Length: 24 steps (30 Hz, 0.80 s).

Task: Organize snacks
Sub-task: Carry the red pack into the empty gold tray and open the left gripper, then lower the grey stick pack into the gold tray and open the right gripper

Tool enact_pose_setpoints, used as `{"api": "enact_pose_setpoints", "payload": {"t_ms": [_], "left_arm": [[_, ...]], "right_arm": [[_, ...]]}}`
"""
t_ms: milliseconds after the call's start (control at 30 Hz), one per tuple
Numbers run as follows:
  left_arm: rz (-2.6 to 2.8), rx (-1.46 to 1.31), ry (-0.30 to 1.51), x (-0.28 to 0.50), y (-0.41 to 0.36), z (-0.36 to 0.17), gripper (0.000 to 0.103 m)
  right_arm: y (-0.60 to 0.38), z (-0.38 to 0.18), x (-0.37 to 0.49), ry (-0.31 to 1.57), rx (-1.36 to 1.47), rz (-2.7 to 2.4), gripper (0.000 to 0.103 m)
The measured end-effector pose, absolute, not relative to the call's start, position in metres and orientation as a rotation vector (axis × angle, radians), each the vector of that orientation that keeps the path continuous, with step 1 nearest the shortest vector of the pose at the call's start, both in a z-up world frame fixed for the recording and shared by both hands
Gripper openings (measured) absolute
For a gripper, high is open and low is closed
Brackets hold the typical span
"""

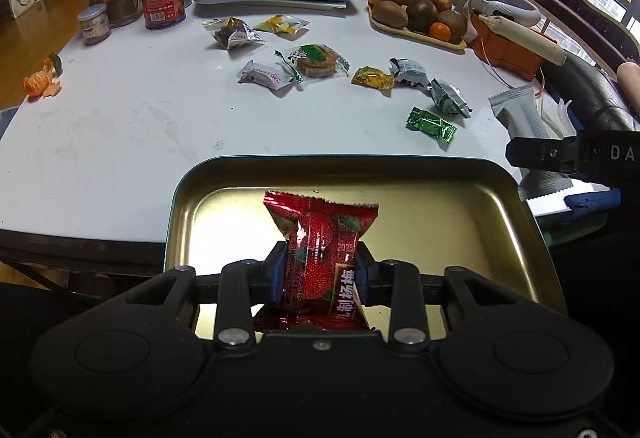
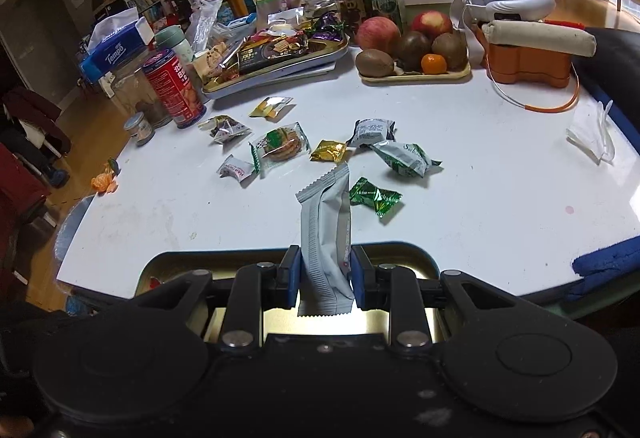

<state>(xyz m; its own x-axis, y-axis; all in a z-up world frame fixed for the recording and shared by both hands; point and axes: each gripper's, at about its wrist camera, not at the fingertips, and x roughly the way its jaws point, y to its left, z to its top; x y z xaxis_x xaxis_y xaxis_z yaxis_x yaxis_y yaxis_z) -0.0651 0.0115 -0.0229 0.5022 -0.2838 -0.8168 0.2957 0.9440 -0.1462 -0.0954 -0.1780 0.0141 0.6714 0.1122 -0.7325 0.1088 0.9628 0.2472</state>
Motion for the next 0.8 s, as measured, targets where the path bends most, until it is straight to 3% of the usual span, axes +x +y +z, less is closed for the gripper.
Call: {"api": "enact_pose_setpoints", "payload": {"t_ms": [133, 433, 533, 600, 800], "left_arm": [[-0.349, 0.021, 0.931, -0.074, 0.01, -0.018, 0.056], [-0.27, 0.036, 0.901, -0.07, 0.01, -0.021, 0.057], [-0.259, 0.032, 0.904, -0.069, 0.012, -0.022, 0.057], [-0.253, 0.038, 0.904, -0.07, 0.012, -0.023, 0.057], [-0.251, 0.045, 0.912, -0.07, 0.011, -0.024, 0.057]], "right_arm": [[-0.18, 0.016, -0.102, 0.822, 0.304, 0.003, 0.028], [-0.178, 0.018, -0.113, 0.802, 0.329, 0.028, 0.029], [-0.178, 0.018, -0.114, 0.799, 0.33, 0.023, 0.032], [-0.179, 0.019, -0.114, 0.794, 0.335, 0.016, 0.045], [-0.182, 0.016, -0.113, 0.809, 0.365, 0.001, 0.045]]}}
